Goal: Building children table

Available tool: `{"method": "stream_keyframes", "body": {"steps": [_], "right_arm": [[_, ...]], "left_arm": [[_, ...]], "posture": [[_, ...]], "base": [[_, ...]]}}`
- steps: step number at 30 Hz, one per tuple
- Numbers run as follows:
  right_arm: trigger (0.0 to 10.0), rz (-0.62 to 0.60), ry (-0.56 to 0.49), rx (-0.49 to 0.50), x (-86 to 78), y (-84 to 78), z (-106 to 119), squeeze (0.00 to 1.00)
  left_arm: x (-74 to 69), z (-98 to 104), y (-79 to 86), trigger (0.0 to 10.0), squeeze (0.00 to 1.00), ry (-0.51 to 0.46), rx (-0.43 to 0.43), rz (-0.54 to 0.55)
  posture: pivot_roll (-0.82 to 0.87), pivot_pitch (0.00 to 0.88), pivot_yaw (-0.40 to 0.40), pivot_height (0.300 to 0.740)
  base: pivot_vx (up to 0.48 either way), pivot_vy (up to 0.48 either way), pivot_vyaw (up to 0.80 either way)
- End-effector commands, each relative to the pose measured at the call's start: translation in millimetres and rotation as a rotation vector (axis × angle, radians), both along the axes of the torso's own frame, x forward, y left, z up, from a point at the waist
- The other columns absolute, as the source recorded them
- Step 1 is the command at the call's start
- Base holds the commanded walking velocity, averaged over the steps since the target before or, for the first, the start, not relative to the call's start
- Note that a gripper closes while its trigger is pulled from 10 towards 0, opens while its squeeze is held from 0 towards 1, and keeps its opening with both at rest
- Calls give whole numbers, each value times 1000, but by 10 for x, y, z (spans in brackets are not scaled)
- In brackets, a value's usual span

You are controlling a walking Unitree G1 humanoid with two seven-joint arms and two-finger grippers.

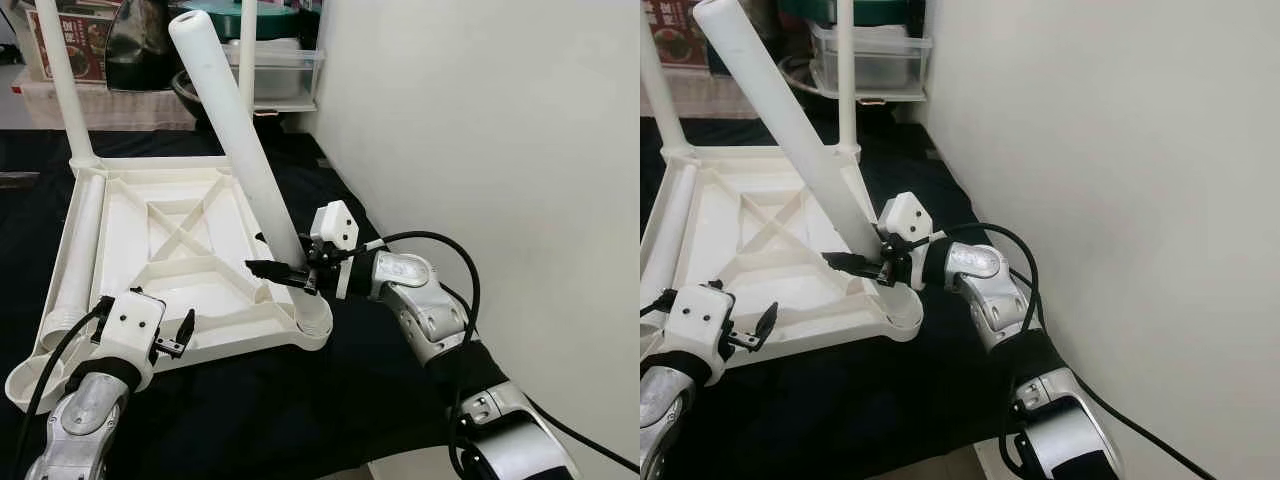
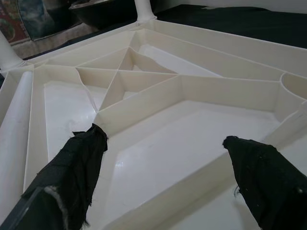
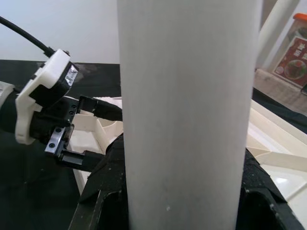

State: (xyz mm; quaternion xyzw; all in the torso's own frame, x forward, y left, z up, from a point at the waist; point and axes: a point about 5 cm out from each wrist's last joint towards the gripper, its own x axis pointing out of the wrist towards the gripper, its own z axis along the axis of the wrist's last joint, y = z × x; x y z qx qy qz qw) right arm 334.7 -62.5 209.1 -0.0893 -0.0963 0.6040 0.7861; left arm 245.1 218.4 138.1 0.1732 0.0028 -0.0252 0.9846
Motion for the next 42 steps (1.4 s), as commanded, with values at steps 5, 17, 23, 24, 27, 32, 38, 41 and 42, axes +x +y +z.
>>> {"method": "stream_keyframes", "body": {"steps": [5,17,23,24,27,32,38,41,42], "right_arm": [[0,52,116,41,-41,-224,-175,0],[0,42,174,113,-157,-164,-357,0],[0,36,195,153,-258,-44,-411,0],[0,36,195,153,-258,-44,-411,0],[0,-69,211,209,-193,-25,-404,0],[0,-425,216,310,14,-120,-362,0],[0,-735,226,364,52,-340,-407,0],[0,-814,218,375,27,-404,-416,0],[0,-882,189,392,-23,-477,-390,0]], "left_arm": [[-13,-34,-16,10000,0,10,8,-9],[-10,-33,-19,10000,0,7,1,-6],[-28,-27,12,10000,0,8,5,1],[-28,-27,12,10000,0,8,5,1],[-18,-12,25,10000,0,2,6,6],[-35,-3,29,10000,0,-4,1,14],[-58,-21,38,10000,0,3,6,18],[-55,-22,40,10000,0,4,8,17],[-39,-16,38,10000,0,3,10,11]], "posture": [[198,0,-154,740],[202,0,-159,740],[207,0,-157,740],[207,0,-157,740],[210,0,-160,740],[211,0,-164,740],[210,0,-162,740],[205,0,-155,740],[187,0,-140,740]], "base": [[0,0,0],[0,0,0],[0,0,0],[0,0,0],[0,0,0],[0,0,0],[0,0,0],[0,0,0],[0,0,0]]}}
